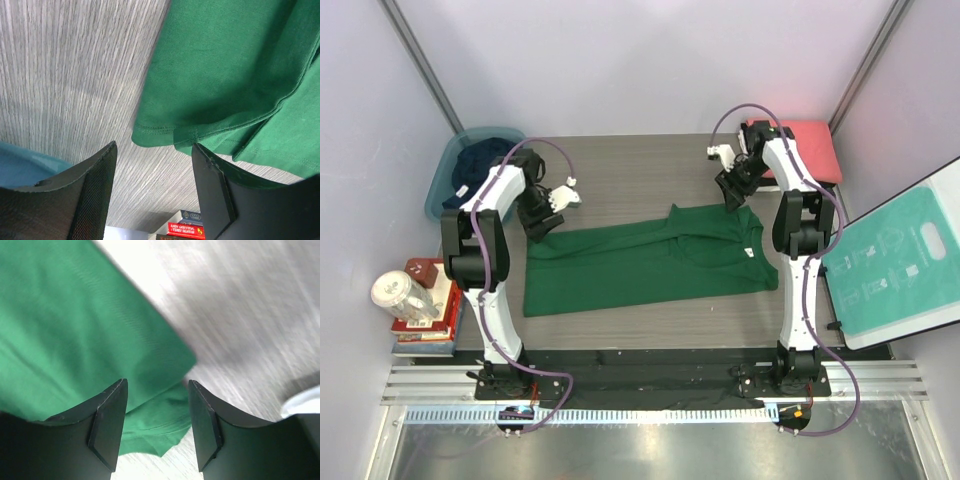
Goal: Fold and stack the t-shirts
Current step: Fold the other side of the tshirt into a rectangle
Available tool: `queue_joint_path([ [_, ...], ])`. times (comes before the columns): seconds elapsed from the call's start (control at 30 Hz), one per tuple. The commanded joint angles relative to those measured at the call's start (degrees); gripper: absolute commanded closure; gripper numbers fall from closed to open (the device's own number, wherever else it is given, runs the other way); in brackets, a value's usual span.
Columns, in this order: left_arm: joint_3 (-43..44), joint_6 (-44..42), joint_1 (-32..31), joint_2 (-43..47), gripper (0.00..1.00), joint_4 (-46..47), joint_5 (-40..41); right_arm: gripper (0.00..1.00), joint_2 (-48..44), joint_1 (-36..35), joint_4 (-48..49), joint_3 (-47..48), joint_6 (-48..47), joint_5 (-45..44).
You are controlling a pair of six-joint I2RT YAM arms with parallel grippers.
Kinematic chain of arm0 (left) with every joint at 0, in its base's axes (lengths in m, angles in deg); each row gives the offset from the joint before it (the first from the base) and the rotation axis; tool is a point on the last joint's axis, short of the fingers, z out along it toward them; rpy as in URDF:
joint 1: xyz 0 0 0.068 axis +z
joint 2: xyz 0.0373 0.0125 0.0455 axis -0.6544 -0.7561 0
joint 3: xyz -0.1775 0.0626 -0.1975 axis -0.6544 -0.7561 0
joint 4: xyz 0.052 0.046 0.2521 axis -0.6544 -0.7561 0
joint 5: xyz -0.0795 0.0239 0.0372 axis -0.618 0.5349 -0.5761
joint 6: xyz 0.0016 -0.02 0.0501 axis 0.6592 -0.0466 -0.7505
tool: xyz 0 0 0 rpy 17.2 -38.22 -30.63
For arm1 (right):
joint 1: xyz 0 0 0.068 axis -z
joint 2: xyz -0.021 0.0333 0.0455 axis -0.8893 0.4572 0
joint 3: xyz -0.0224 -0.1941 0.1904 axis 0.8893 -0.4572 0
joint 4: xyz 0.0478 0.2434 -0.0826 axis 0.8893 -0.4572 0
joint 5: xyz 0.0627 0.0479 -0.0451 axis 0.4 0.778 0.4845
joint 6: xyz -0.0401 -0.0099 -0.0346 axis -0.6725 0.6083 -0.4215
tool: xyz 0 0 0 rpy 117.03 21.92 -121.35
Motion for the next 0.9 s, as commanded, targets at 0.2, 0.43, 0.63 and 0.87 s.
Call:
queue_joint_path([
  [0.2,0.6,0.9,-0.3,1.2,0.39,-0.2,-0.7,0.51,1.6,1.1,5.5,2.4,9.0,5.5],
  [0.43,0.8,0.6,-0.3,1.1,0.39,-0.2,-0.6,0.59,1.7,0.9,4.3,2.0,9.3,7.1],
  [0.63,0.9,0.6,-0.7,1.0,0.39,-0.3,-0.6,0.65,1.4,1.0,5.1,1.4,10.2,6.2],
  [0.87,0.6,0.4,-0.7,1.2,0.39,-0.3,-0.8,0.52,0.5,1.7,8.5,2.0,12.3,2.3],
])
